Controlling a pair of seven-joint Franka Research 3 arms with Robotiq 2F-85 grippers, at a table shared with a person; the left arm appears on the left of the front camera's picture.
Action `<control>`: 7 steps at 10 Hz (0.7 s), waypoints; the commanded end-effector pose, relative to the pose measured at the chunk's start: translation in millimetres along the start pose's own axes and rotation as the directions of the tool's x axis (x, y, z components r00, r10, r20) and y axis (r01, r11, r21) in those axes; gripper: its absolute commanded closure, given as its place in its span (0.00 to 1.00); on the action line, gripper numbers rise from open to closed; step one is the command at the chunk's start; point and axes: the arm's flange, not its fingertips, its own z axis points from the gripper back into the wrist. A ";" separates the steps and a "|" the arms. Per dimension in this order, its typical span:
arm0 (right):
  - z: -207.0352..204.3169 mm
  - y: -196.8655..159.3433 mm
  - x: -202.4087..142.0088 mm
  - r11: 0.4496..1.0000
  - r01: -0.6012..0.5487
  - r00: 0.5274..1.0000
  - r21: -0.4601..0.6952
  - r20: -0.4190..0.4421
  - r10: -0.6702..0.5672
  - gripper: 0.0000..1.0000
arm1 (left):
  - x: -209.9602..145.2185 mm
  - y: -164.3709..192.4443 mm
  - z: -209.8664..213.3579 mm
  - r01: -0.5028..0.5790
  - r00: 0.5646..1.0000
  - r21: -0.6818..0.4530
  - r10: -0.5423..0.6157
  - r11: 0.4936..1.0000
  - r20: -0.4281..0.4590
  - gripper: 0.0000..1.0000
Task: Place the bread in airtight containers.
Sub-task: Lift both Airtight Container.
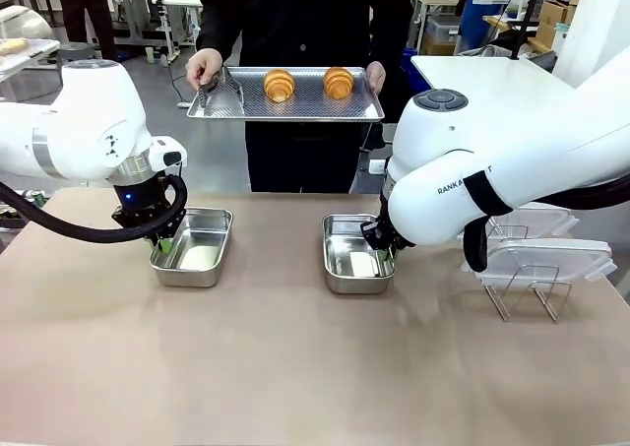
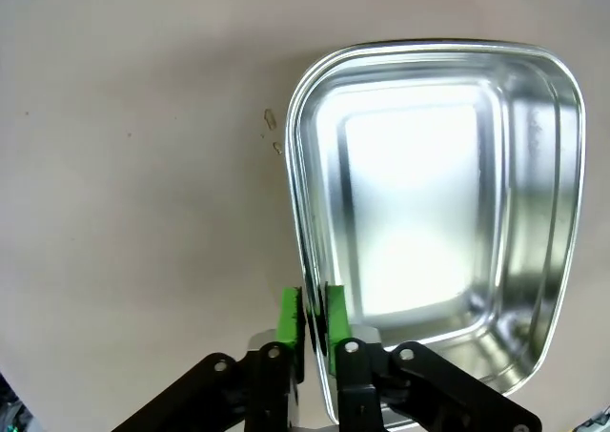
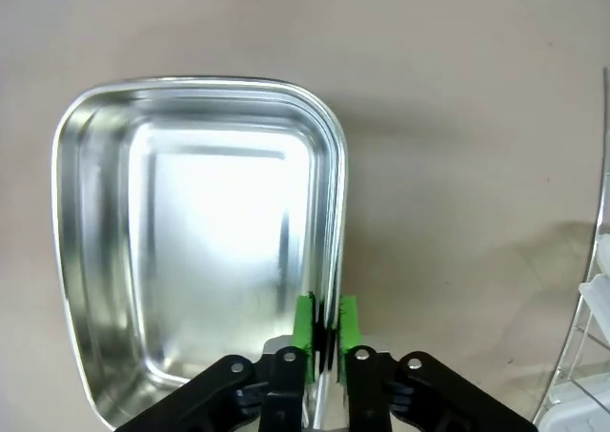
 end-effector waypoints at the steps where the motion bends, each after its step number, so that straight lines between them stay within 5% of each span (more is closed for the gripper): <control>1: -1.8 7.3 2.6 0.999 0.032 0.999 -0.037 0.020 -0.032 1.00 | -0.4 0.7 -2.4 -0.019 1.000 0.009 0.019 1.000 0.016 1.00; 7: 25.7 -10.6 10.2 0.999 0.042 0.999 0.005 0.011 -0.042 1.00 | -2.6 4.2 40.5 -0.025 1.000 -0.056 0.026 0.998 0.012 1.00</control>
